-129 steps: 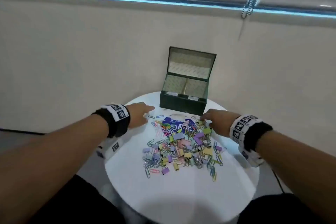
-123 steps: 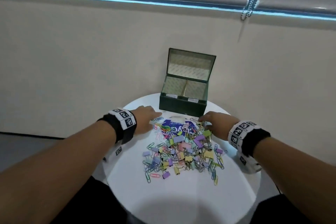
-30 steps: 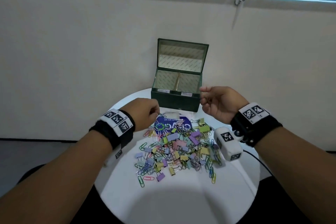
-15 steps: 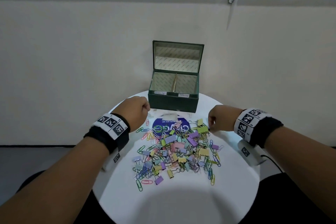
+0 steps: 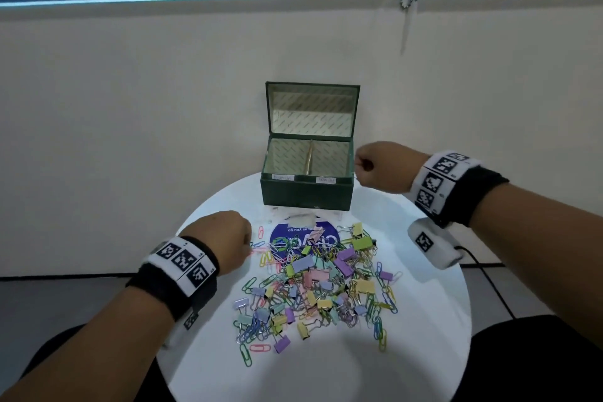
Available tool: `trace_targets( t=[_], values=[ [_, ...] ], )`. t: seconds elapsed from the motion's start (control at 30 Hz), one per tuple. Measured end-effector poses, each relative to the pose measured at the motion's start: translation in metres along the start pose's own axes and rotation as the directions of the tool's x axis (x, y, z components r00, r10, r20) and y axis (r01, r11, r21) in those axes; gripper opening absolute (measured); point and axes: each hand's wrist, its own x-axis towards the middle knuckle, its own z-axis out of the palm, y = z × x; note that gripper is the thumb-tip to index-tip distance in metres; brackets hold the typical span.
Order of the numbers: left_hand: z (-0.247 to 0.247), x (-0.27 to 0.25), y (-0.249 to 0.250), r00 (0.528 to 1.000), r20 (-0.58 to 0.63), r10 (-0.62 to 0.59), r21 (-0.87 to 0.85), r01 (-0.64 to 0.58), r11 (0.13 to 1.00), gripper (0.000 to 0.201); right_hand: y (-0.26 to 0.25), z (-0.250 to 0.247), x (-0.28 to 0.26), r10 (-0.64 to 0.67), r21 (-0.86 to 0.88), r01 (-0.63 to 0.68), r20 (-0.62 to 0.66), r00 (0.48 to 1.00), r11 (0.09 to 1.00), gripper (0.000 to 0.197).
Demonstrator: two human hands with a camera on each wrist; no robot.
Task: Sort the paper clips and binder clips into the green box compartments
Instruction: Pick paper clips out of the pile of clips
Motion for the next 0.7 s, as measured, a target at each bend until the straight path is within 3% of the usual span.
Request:
trace_targets(
  t=[0.2,0.3,0.4,0.53,0.6,0.7],
  values=[
    [0.005,0.002,0.003,0.999,0.029,0.014,0.063,-0.016,0.998,0.020,-0.024,0.018,0.039,0.029,0.025,-0.026,-0.099,0.995,0.999,0.012],
    [0.008,0.004,0.004,0.999,0.046,0.015,0.079,-0.018,0.997,0.014,-0.022,0.023,0.045,0.060,0.130,-0.045,-0.118,0.991,0.991,0.029],
    [0.009,0.005,0.004,0.997,0.077,-0.001,0.082,-0.005,0.997,0.009,-0.016,0.022,0.040,0.043,0.253,0.023,-0.253,0.966,0.967,0.033],
    [0.008,0.008,0.005,0.991,0.134,-0.023,0.075,0.013,0.997,0.012,0.002,0.032,0.017,0.068,0.334,0.089,-0.432,0.899,0.938,0.024],
    [0.007,0.009,0.005,0.988,0.151,-0.024,0.073,0.013,0.997,0.013,0.011,0.041,0.002,0.024,0.255,0.082,-0.385,0.923,0.963,0.021],
    [0.006,0.011,0.005,0.987,0.160,-0.023,0.053,0.014,0.999,0.014,0.021,0.052,-0.016,-0.002,0.144,0.027,-0.170,0.985,0.989,0.023]
  ],
)
